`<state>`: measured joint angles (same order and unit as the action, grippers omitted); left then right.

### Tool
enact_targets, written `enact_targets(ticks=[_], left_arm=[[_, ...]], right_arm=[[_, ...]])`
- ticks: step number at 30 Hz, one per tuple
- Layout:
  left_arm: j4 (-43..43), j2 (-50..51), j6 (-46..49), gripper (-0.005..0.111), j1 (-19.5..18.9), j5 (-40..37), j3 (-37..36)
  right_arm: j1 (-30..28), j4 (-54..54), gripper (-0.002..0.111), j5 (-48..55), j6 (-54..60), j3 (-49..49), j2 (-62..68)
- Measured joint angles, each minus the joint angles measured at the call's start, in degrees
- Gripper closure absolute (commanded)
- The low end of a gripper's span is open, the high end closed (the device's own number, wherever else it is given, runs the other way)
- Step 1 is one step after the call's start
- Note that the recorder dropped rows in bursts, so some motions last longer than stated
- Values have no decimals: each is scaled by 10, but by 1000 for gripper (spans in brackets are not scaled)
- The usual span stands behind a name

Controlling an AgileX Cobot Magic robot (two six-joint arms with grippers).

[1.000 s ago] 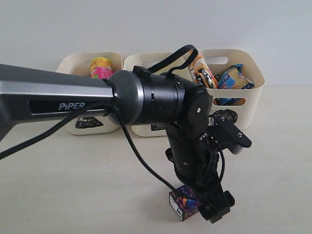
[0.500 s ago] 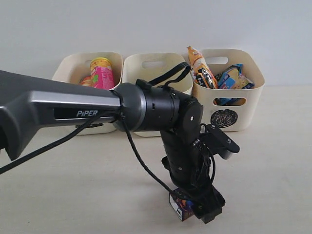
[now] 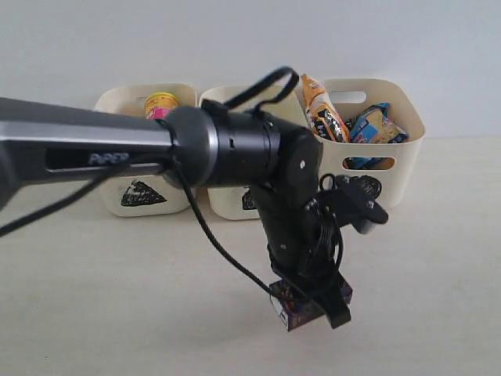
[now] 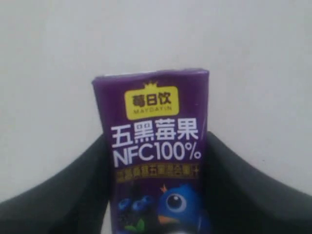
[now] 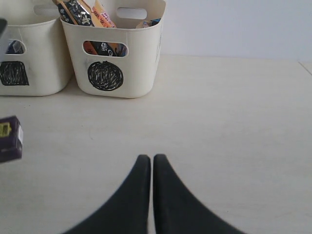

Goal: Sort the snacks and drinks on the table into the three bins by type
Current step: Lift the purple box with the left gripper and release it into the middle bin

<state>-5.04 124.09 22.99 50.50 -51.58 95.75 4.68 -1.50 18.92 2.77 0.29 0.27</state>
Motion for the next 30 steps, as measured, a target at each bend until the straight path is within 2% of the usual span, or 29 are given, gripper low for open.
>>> enact_targets(ticks=[4, 9, 18, 30], left_arm=[[1, -54, 0, 102, -16, -3, 0], [3, -132, 0, 102, -73, 6, 0], [5, -152, 2, 102, -137, 59, 0], [3, -147, 41, 102, -193, 255, 0]], right_arm=[[0, 0, 109, 0, 0, 0, 0], [0, 0, 109, 0, 0, 0, 0], [0, 0, 109, 0, 0, 0, 0], [0, 0, 109, 0, 0, 0, 0]])
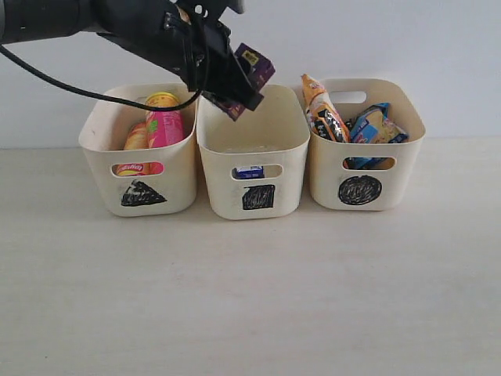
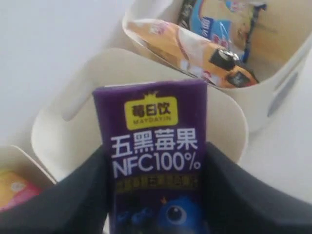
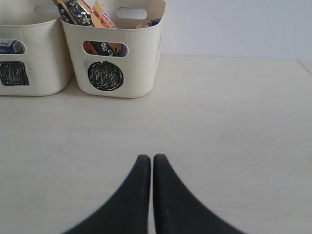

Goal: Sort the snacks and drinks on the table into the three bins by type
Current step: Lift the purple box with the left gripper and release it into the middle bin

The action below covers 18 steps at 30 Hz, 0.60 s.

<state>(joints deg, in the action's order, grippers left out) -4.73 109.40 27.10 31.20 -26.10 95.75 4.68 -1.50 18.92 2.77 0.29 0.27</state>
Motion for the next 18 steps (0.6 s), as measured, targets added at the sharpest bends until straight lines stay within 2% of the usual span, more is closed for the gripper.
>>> enact_targets(ticks=[6, 18], left_arm=[[0, 37, 2, 102, -18, 79, 1], [0, 100, 2, 102, -32, 185, 1]], right_arm=[[0, 0, 109, 0, 0, 0, 0], [0, 0, 109, 0, 0, 0, 0]])
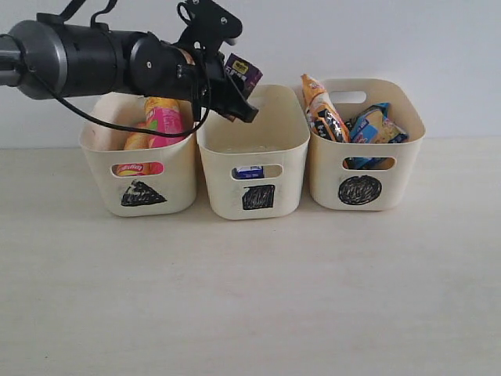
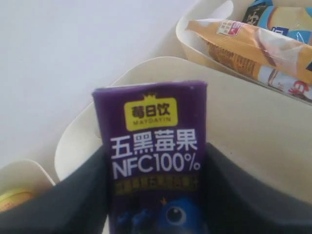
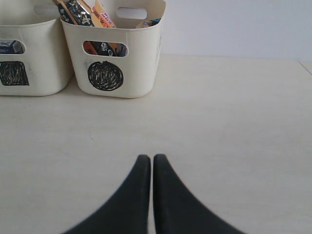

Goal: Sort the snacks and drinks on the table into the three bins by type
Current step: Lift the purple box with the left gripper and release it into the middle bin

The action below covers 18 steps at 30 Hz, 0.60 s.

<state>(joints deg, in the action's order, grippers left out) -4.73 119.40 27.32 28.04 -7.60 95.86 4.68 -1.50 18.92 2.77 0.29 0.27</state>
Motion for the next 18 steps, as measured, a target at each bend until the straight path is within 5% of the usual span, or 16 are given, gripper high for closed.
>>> enact_targets(ticks=[6, 13, 18], left_arm=[[0, 17, 0, 97, 0, 29, 0], [0, 32, 2, 36, 0, 38, 0], [-2, 32, 2, 26, 0, 67, 0]], right_arm=[[0, 0, 109, 0, 0, 0, 0], [0, 0, 109, 0, 0, 0, 0], [0, 0, 109, 0, 0, 0, 0]])
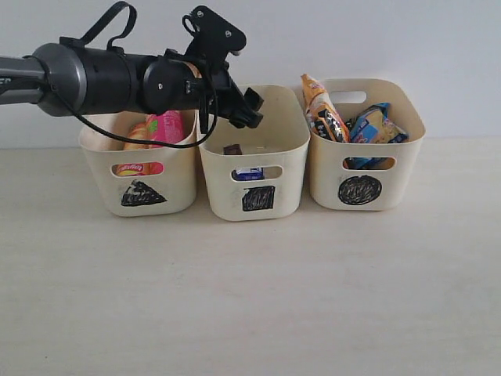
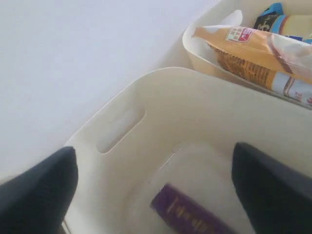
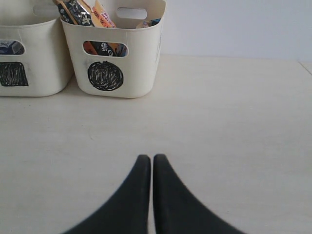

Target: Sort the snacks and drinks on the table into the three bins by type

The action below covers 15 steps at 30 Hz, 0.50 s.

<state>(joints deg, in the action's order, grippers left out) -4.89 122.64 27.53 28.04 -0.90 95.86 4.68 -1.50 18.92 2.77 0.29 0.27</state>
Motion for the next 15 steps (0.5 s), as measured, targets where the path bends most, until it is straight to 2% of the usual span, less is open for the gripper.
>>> enact_targets(ticks=[4, 6, 7, 9, 10, 15], left_arm=[[0, -1, 0, 27, 0, 0, 0], [0, -7, 0, 40, 0, -8, 0], [0, -12, 0, 49, 0, -15, 0], [0, -25, 0, 75, 0, -38, 0], [0, -31, 0, 98, 0, -52, 0], [0, -68, 0, 102, 0, -147, 0]], right_arm=[[0, 0, 109, 0, 0, 0, 0], [0, 0, 109, 0, 0, 0, 0], [0, 0, 109, 0, 0, 0, 0], [0, 0, 109, 0, 0, 0, 0], [0, 0, 109, 0, 0, 0, 0], [0, 0, 109, 0, 0, 0, 0]])
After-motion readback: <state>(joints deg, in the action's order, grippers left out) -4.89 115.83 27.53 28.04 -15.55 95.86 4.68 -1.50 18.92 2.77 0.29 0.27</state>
